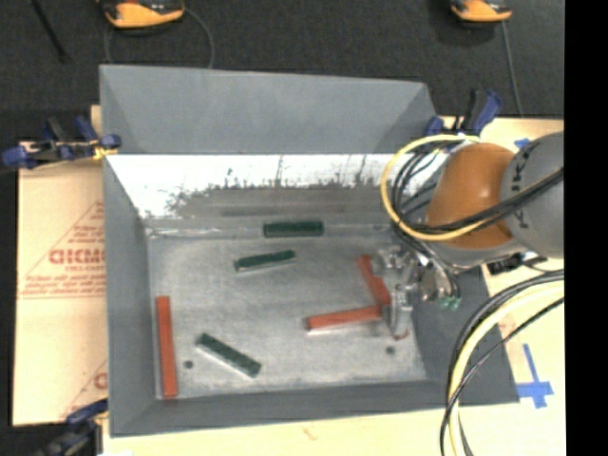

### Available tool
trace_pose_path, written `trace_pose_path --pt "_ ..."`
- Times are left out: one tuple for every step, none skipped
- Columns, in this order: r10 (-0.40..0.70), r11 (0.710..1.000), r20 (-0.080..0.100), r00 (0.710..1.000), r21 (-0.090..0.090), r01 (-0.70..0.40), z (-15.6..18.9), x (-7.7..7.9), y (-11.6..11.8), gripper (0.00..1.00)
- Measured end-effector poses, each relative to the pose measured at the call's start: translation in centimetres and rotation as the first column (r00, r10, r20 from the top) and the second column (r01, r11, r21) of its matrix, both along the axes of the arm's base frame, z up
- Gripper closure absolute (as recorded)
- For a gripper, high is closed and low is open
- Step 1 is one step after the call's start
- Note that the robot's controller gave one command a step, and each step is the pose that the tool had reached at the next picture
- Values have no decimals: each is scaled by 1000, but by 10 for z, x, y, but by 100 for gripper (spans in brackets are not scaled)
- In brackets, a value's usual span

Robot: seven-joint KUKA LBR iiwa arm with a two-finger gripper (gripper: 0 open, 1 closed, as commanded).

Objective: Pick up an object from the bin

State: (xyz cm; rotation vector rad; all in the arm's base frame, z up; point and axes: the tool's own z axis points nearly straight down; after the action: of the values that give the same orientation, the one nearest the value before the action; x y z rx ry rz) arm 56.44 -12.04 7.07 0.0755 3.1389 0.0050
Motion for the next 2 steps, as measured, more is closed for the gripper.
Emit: trace_pose_path --pt "9 1000 24 1000 -6 -9 10 9 -1 100" --pt "28 1000 11 1000 -8 -28 139 -2 -12 100"
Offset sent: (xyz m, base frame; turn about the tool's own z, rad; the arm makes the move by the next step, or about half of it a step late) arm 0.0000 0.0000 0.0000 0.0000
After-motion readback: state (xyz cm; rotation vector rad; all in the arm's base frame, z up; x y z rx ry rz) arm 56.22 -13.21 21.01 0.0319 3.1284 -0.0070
